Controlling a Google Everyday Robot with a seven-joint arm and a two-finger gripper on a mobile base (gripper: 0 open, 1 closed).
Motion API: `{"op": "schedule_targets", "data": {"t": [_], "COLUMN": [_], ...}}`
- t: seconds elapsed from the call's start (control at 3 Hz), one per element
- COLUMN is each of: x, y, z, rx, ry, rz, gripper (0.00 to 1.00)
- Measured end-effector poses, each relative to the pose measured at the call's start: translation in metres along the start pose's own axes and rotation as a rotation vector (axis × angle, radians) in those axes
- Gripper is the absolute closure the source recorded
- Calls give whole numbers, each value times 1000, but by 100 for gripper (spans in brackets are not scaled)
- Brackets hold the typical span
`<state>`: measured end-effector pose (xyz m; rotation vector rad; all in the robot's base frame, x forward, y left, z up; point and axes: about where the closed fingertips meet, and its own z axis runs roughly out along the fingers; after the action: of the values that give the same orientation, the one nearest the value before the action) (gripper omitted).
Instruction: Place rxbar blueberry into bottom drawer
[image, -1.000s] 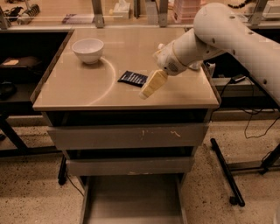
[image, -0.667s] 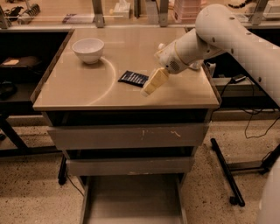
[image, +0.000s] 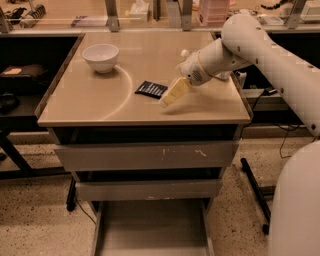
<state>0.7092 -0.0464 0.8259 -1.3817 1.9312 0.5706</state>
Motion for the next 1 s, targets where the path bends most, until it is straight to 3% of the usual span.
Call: {"op": "schedule_targets", "data": {"t": [0.67,1.0], "x": [2,2], "y": [8,8], "z": [16,16], "rx": [-32,-32], "ry": [-17,-17], "rz": [34,34], "gripper": [0,19]}}
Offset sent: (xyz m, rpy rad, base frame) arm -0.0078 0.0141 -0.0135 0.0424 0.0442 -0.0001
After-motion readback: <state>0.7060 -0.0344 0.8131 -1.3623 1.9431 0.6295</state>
